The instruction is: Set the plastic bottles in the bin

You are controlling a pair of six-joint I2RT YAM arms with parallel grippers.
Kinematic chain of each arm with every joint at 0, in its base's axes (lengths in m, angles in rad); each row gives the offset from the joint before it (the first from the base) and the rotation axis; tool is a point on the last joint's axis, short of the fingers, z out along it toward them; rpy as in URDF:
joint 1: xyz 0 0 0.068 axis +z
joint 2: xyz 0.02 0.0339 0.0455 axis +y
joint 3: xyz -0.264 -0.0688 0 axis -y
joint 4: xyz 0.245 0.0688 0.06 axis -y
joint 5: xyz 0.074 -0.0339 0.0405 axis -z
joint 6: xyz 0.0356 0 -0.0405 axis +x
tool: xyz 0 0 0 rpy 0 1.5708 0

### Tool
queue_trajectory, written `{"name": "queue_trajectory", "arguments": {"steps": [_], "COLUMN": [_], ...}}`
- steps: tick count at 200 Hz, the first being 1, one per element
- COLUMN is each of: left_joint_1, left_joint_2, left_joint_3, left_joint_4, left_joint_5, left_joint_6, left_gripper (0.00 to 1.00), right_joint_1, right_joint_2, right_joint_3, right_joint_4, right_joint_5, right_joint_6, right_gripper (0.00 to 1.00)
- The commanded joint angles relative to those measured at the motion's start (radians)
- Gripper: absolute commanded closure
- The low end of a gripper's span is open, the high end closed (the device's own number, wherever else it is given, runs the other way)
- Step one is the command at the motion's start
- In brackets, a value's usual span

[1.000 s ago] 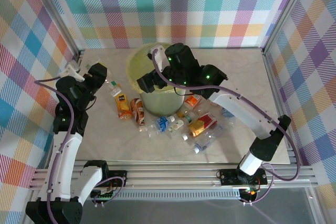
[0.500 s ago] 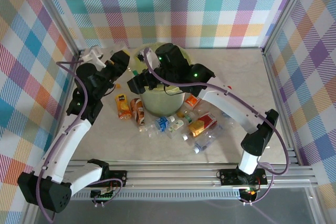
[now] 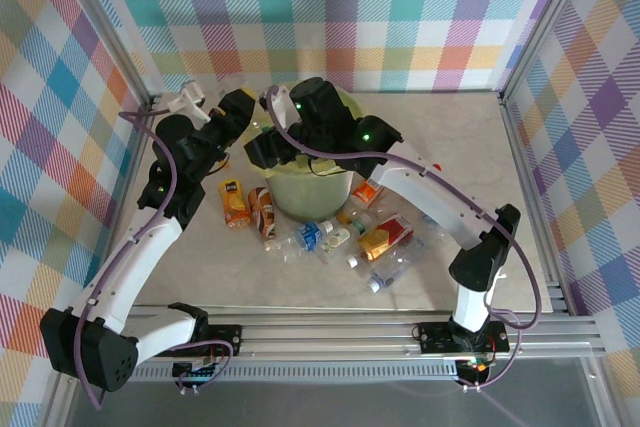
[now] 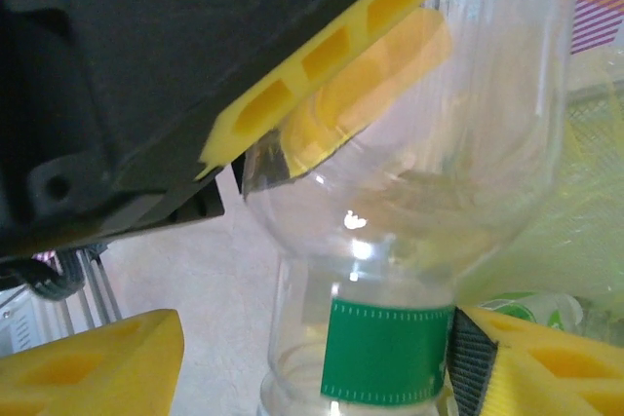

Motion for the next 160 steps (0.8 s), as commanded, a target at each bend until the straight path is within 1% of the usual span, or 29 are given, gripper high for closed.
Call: {"name": "queue_trajectory", "arguments": {"steps": [1, 14, 27, 48, 71, 85, 96, 106, 113, 120, 160], "left_joint_1": [-0.014, -0.015, -0.014, -0.014, -0.014, -0.014, -0.014, -0.014, -0.014, -0.012, -0.002], "left_joint_2": [0.001, 0.007, 0.011, 0.011, 0.011, 0.017, 0.021, 0.025, 0.026, 0.027, 0.027], "left_joint_3": [0.043, 0.047, 0.051, 0.057, 0.07, 0.082, 0.09, 0.094, 0.097, 0.102, 0.132], "left_joint_4": [0.08, 0.089, 0.091, 0.076, 0.043, 0.018, 0.004, -0.006, -0.014, -0.022, -0.073], "left_joint_5": [0.046, 0.063, 0.074, 0.077, 0.071, 0.07, 0.07, 0.067, 0.062, 0.057, 0.038], "left_joint_6": [-0.024, -0.032, -0.038, -0.03, -0.01, 0.0, 0.009, 0.015, 0.018, 0.025, 0.064], "left_gripper": [0.55, 0.55, 0.55, 0.55, 0.51, 0.41, 0.24, 0.11, 0.04, 0.0, 0.0], "right_joint_1": [0.009, 0.009, 0.008, 0.006, 0.002, -0.011, -0.025, -0.038, -0.048, -0.055, -0.101], "right_joint_2": [0.022, 0.032, 0.039, 0.043, 0.039, 0.041, 0.038, 0.029, 0.021, 0.011, -0.064], "right_joint_3": [0.047, 0.057, 0.071, 0.074, 0.071, 0.08, 0.084, 0.078, 0.068, 0.053, -0.051], "right_joint_4": [-0.024, -0.027, -0.033, -0.037, -0.043, -0.063, -0.08, -0.088, -0.092, -0.092, -0.095], "right_joint_5": [0.036, 0.047, 0.062, 0.087, 0.111, 0.122, 0.136, 0.144, 0.15, 0.161, 0.229], "right_joint_6": [-0.027, -0.033, -0.036, -0.041, -0.046, -0.045, -0.041, -0.04, -0.04, -0.04, -0.043], "right_gripper": [0.28, 0.28, 0.32, 0.5, 0.73, 0.86, 0.94, 0.99, 1.0, 1.0, 1.0]}}
